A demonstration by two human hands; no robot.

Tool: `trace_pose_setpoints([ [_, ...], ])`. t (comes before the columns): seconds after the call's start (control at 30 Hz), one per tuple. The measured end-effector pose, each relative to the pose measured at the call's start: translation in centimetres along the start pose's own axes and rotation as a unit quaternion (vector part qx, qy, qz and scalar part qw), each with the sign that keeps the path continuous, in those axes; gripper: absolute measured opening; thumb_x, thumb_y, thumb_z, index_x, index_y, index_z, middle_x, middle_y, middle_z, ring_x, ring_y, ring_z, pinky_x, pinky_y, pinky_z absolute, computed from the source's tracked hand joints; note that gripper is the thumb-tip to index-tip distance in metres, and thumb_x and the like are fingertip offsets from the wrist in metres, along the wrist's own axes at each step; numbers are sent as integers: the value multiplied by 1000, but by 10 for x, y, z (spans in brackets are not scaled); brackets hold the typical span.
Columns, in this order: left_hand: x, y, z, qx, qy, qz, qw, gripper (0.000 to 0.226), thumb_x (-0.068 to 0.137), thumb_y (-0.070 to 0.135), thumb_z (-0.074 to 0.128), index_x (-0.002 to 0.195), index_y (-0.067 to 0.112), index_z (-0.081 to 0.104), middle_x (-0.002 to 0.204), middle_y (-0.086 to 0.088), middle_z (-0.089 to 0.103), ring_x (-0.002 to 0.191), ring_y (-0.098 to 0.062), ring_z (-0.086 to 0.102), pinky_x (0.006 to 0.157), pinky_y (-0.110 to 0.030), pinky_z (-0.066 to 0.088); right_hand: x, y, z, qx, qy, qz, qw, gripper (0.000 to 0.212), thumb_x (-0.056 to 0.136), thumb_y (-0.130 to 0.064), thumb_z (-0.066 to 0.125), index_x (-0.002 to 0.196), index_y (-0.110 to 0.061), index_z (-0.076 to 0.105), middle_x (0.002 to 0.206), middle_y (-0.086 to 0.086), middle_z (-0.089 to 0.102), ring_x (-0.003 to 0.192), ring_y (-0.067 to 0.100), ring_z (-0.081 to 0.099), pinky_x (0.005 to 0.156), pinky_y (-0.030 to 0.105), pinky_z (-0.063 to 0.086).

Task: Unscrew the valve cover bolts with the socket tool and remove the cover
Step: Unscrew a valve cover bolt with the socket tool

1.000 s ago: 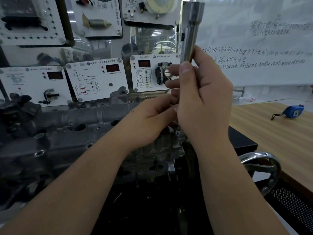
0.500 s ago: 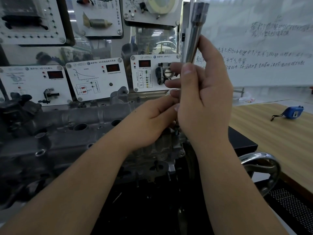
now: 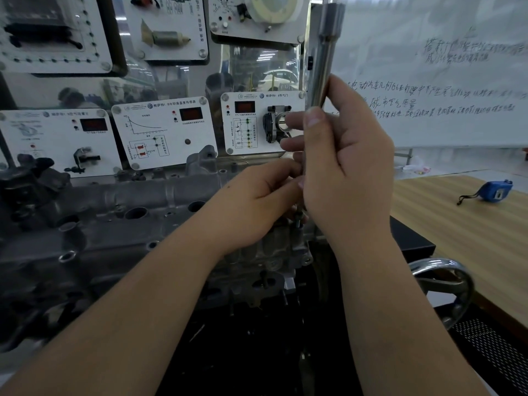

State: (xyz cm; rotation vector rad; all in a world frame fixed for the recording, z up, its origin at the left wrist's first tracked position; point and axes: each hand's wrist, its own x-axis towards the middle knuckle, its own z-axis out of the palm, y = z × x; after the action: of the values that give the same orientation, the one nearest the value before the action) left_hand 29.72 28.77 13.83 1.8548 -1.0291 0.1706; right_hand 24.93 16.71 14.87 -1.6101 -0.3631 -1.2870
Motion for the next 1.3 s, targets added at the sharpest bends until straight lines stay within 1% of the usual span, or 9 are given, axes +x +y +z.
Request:
trace_pose_setpoints([
  [0.13,1,-1,3,-3,14,13,1000,27,93,28,59,112,10,65,105,-24,70,95,-47,66,81,-64,53,0,-2,1,-32,6,-37,999,14,101,-25,60,101,-12,66,75,-10,64,71,12,65,64,36,55],
  [0.23,1,-2,2,4,8,12,1000,22,96,28,58,108,13,67,100,-20,71,92,-45,66,78,-61,54,-1,-2,2,-39,3,-40,998,23,104,-23,54,90,-7,64,72,2,65,68,20,65,60,40,52],
  [0.47,1,0,1,10,1,4,1000,30,95,38,54,109,17,70,101,-15,74,95,-45,68,82,-63,55,0,-1,2,-3,4,6,1000,44,106,-28,46,146,-10,51,95,-8,74,82,7,72,72,35,61],
  [0.67,2,-3,4,2,13,7,1000,30,89,26,61,108,3,67,101,-28,69,94,-49,64,82,-64,54,-1,-2,2,-20,21,-36,999,17,103,-25,56,100,-12,67,76,-3,67,72,14,67,64,38,54],
  [0.8,-1,-1,1,-13,3,16,1000,20,101,33,52,108,35,70,103,-8,75,98,-35,69,87,-58,55,0,-3,4,-16,2,-17,1000,20,106,-24,47,101,-16,65,85,-6,72,82,9,71,68,31,58],
  [0.93,1,-2,2,-9,11,12,1000,22,99,32,54,112,25,70,101,-8,76,96,-34,71,85,-60,56,1,0,5,-5,7,-4,1000,31,107,-26,45,126,-10,62,94,-7,73,88,9,71,72,35,59],
  [1.1,2,-3,3,-8,13,14,1000,19,94,28,59,108,20,69,98,-17,72,91,-45,66,77,-61,54,-1,-2,5,-25,30,-38,999,14,101,-21,58,93,-14,67,72,-7,64,68,13,62,62,33,52],
  [1.17,0,-2,2,-4,4,5,1000,18,97,31,55,105,24,69,95,-9,74,88,-37,68,78,-57,54,-2,0,4,-12,17,-33,999,23,103,-20,54,98,-3,69,75,3,67,68,18,64,61,38,54],
  [1.3,-1,-1,0,6,-9,-7,1000,24,100,38,48,107,28,69,95,-2,74,90,-26,70,82,-51,55,-2,0,6,-3,16,-15,1000,37,105,-20,48,136,-6,62,95,-8,74,80,8,71,70,23,57],
])
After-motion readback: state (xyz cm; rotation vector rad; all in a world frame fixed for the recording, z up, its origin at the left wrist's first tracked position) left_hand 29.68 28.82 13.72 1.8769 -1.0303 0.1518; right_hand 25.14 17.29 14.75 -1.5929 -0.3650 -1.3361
